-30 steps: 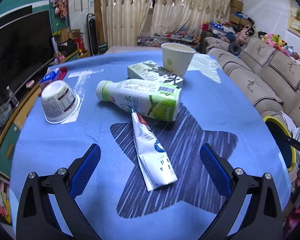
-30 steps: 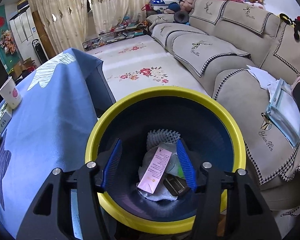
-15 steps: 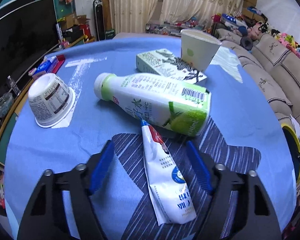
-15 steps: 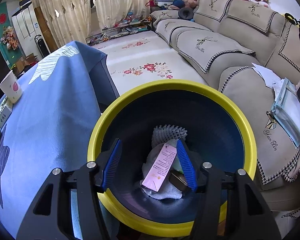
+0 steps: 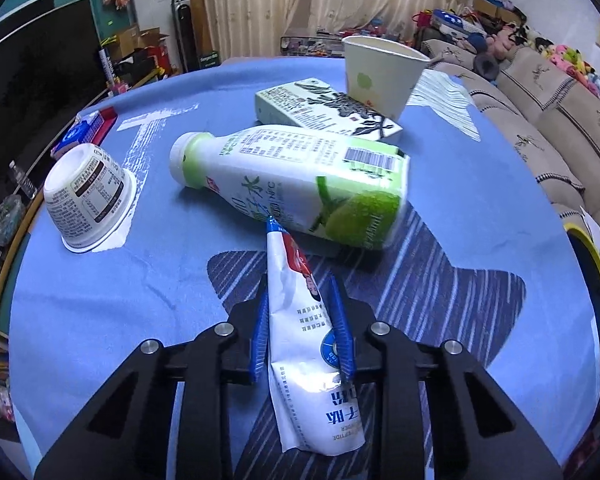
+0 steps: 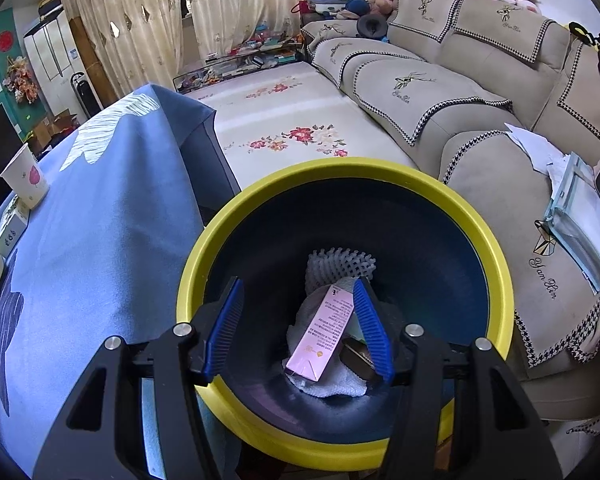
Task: Collect trash
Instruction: 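Carry the toothpaste tube into the yellow bin and open the left gripper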
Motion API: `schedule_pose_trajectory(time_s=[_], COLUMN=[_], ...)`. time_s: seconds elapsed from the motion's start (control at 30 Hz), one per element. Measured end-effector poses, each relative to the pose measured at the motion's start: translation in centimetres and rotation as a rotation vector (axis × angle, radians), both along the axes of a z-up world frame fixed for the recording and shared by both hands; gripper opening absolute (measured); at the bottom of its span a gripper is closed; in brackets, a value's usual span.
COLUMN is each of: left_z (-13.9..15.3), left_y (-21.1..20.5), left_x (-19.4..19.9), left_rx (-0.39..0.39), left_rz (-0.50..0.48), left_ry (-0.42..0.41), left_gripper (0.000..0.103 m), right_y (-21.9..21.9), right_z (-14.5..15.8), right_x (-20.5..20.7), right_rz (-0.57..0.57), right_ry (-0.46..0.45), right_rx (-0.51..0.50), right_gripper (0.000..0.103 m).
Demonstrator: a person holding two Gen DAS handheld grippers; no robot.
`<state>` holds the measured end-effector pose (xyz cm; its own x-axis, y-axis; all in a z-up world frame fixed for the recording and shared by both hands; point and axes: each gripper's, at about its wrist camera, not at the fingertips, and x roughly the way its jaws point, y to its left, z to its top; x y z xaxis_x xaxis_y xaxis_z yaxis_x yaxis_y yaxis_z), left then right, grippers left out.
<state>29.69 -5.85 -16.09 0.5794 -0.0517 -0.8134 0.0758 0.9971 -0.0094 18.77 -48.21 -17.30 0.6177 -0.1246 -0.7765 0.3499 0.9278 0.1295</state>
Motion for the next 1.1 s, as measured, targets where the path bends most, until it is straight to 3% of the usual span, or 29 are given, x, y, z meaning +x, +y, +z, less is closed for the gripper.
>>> schedule_pose_trajectory(time_s=[0.3, 0.6, 0.9, 1.1], left_z=[4.4, 8.6, 7.2, 4.9], left_y=[-2.4, -12.0, -27.3, -34.9], left_x=[-3.4, -4.2, -3.0, -2.7], left_rx=[0.002, -0.041, -0.087, -0.077], left_rz=[-0.086, -0.322, -0.618, -0.73], left_ry=[-0.083, -0.148, -0.071, -0.019], left_gripper=[0.028, 0.028, 0.028, 0.029], right_y=[-0.7, -3.4, -7.5, -9.5], right_z=[0.8, 2.0, 1.3, 0.6], right_x=[-1.3, -4.5, -8.4, -10.3], right_rz=[-0.007, -0.062, -0.158, -0.213], right_ry=[-0.033, -0.083, -0.06, -0.051], right_rx=[0.017, 0.02, 0.033, 0.05], right_gripper=[0.054, 0.054, 0.054, 0.054])
